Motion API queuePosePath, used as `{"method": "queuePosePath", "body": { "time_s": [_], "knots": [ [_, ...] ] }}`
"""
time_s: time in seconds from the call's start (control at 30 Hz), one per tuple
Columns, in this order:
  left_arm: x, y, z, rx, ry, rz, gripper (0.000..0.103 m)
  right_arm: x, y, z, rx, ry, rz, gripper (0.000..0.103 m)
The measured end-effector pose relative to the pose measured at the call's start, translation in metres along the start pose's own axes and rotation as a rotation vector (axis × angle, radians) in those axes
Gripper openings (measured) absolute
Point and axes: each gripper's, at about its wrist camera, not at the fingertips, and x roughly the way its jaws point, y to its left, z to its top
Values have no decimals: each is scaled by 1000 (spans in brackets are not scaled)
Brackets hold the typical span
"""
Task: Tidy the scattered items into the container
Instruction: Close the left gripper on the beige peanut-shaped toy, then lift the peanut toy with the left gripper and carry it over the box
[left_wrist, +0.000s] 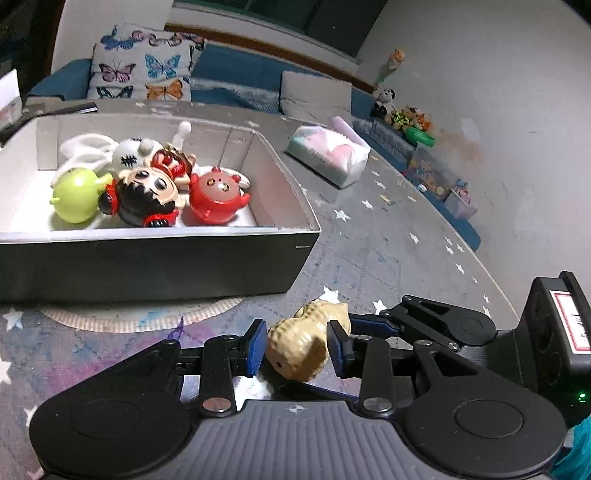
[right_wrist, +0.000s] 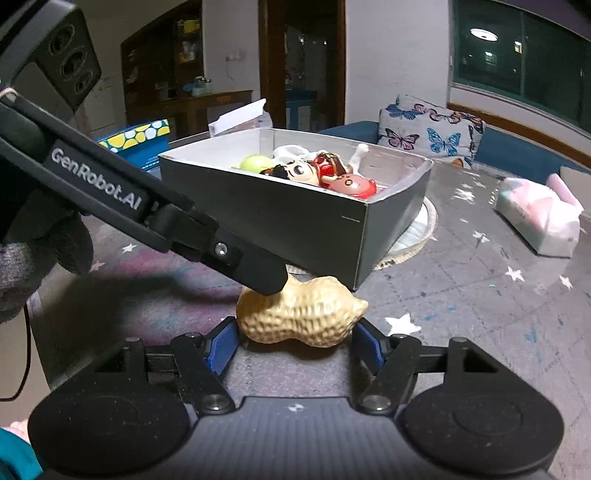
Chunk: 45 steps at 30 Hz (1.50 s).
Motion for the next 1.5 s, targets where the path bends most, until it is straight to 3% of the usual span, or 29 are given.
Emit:
{"method": "queuePosePath", "body": {
  "time_s": [0.33,0.67,1.13,1.5],
  "knots": [
    [12,1,2,6,20,-10,43,0,-4,-2,25,1,-17,70],
    [13,14,-8,-106,-5,-53,44,0,0,-4,29,-6,-35,69],
    [-12,20,-30,-162,-59,-10,44,1,22,0,-16,8,-4,68],
    [-61,26,-6,-157,-201,36,44,-3,42,54,-147,-55,26,68]
  ]
}}
